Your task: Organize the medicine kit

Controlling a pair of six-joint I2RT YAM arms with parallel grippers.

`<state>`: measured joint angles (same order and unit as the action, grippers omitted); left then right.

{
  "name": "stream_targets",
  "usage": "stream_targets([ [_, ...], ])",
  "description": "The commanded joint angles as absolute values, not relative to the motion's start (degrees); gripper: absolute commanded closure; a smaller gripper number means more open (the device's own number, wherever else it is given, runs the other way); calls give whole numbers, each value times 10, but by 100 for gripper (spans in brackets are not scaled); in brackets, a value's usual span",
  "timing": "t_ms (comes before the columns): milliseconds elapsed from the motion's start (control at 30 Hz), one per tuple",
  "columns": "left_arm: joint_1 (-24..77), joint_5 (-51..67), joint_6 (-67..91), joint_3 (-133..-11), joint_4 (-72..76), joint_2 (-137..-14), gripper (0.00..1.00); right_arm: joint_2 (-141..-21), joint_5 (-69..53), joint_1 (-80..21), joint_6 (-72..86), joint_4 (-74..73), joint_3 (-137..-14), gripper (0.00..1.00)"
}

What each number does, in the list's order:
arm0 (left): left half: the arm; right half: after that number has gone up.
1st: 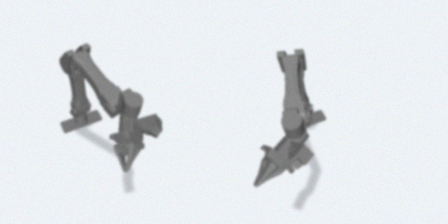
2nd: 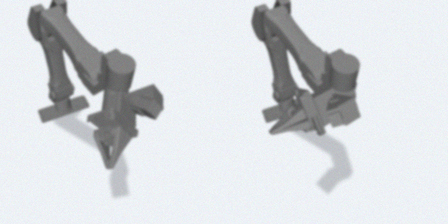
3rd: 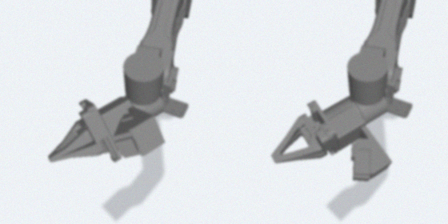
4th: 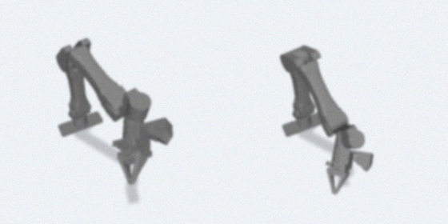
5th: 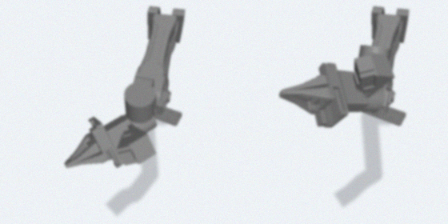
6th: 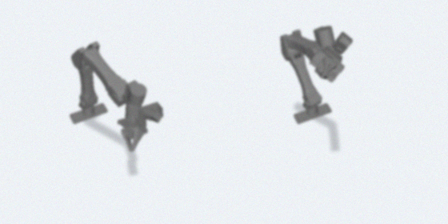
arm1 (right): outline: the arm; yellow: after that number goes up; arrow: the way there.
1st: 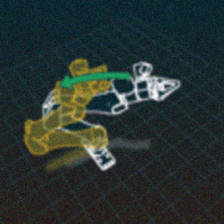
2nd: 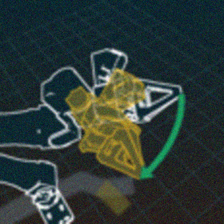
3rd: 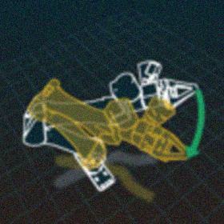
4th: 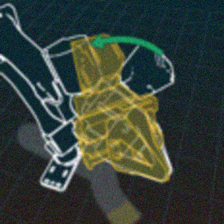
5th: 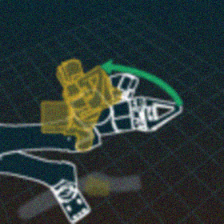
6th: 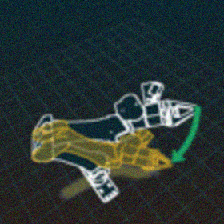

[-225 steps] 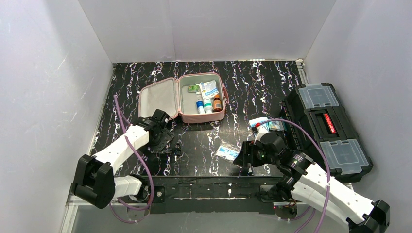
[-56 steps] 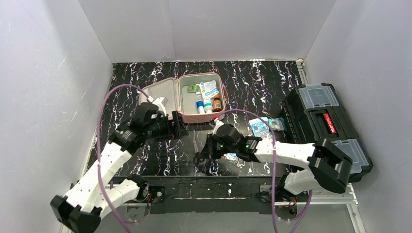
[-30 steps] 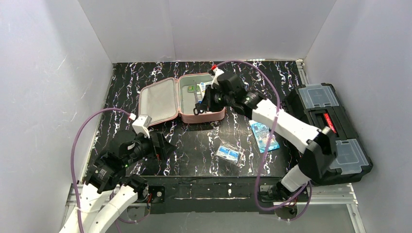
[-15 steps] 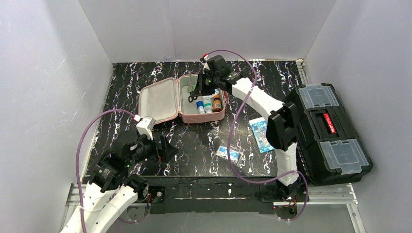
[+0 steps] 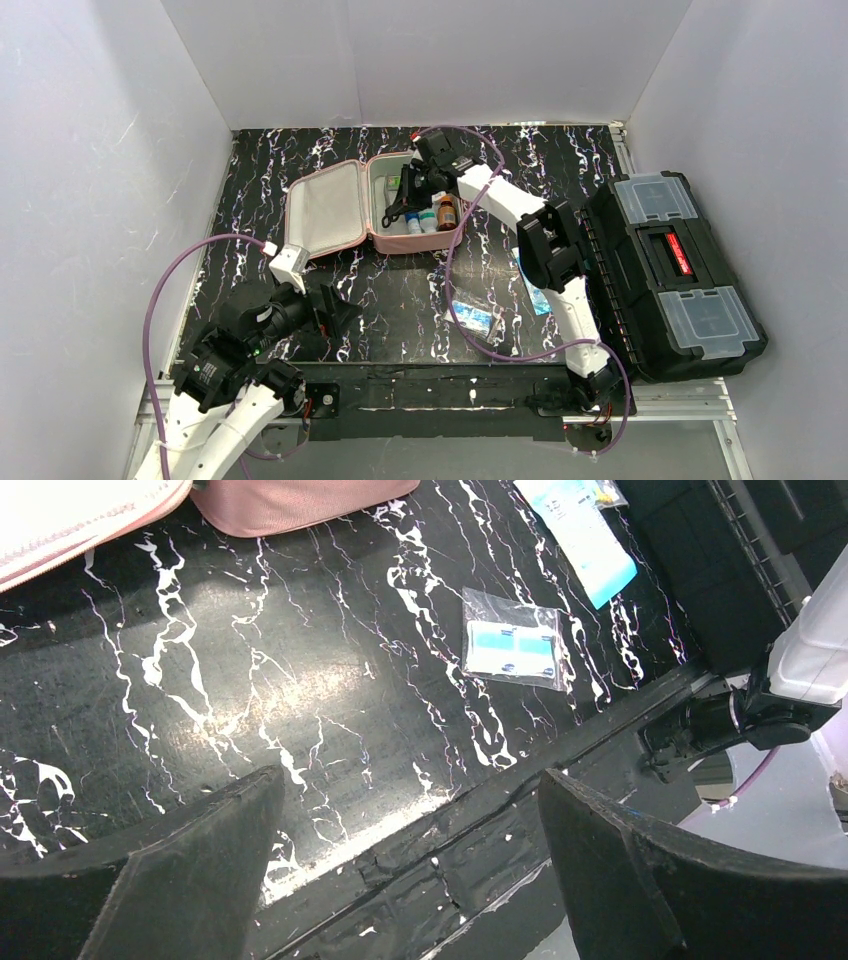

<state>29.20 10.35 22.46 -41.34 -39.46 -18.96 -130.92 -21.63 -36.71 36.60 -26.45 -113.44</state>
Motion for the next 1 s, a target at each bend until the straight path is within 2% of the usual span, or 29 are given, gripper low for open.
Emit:
stream_targets([
  [0, 285, 96, 214, -413, -393, -191, 2, -1328, -273, -368, 391, -227, -1168, 99],
  [100, 281, 100, 214, -413, -392, -191, 2, -1337, -294, -368, 397, -220, -1166, 98],
  [167, 278, 103, 214, -412, -391, -192, 2, -1339, -295, -368, 397, -221, -1163, 94],
  [333, 277, 102, 214, -411, -391, -192, 2, -1316, -278, -368, 391, -213, -1143, 62],
  [467, 276, 101, 214, -411, -391, -193, 2, -1289, -255, -367, 377, -221, -1146, 51],
  [767, 275, 100, 214, -411, -391, -194, 2, -1215, -194, -366, 324, -282, -1142, 45],
  [967, 275, 99, 223, -411, -395, -196, 2, -1115, -128, -367, 288, -292, -1049, 40],
])
